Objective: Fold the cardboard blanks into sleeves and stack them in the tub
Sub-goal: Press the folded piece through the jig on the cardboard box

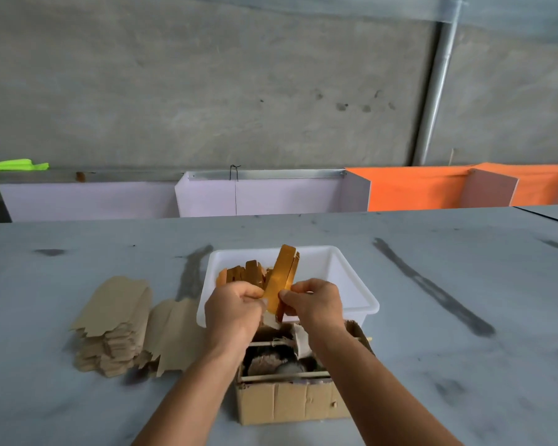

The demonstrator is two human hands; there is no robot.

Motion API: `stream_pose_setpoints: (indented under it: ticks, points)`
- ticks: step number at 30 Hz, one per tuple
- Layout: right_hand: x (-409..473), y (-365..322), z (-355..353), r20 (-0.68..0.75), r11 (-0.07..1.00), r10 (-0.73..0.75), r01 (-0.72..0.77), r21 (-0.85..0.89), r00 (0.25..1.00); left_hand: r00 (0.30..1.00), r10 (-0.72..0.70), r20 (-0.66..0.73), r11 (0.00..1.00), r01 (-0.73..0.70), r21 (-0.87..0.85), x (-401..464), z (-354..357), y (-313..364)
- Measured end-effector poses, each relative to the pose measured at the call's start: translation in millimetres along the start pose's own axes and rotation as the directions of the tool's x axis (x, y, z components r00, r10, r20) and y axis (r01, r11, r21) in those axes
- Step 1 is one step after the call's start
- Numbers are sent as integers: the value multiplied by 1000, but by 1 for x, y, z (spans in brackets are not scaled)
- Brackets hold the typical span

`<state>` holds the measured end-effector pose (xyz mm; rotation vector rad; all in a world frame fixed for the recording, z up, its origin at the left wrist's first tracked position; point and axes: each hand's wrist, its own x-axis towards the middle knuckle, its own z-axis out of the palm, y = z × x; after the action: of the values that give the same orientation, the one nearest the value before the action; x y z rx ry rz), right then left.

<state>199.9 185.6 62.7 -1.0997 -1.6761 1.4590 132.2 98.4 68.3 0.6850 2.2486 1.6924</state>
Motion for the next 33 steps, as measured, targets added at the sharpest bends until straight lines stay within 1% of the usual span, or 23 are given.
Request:
stream_pose_setpoints:
  ticks: [3, 6, 8, 10, 14, 18, 22, 24, 27, 30, 33]
  points:
    - [25, -7, 9, -39, 997, -20, 17, -75, 999, 998, -67, 19, 998, 68, -9, 29, 5, 1]
    - [47, -12, 21, -10, 997, 13, -14, -80, 1000, 990, -136, 32, 991, 136, -6, 55, 9, -2]
    - [59, -13, 28, 14, 993, 32, -30, -112, 999, 991, -135, 9, 990, 135, 37, 68, 13, -5]
    - [70, -12, 31, 5, 987, 41, -40, -158, 999, 992, -126, -5, 990, 126, 70, 77, 19, -7]
    - [84, 3, 39, -7, 961, 37, -37, -276, 999, 993, -121, 1, 970, 119, 213, 86, 25, -17]
    - [88, 10, 52, 27, 925, -28, 36, -378, 999, 996, -93, -5, 947, 90, 308, 96, 22, -29]
    - [90, 14, 60, 78, 838, -65, 97, -537, 995, 997, -68, 29, 882, 47, 468, 99, 25, -37]
    - [89, 18, 61, 101, 771, -91, 134, -623, 991, 999, -33, 37, 848, 8, 530, 99, 29, -42]
    - [87, 24, 64, 123, 655, -153, 194, -730, 980, 999, 11, 47, 815, -36, 579, 97, 33, -46]
    - [85, 27, 70, 175, 601, -155, 233, -764, 972, 999, 25, 44, 749, -47, 661, 97, 33, -50]
    - [83, 24, 69, 209, 592, -155, 260, -763, 966, 999, 40, 31, 742, -50, 669, 99, 32, -51]
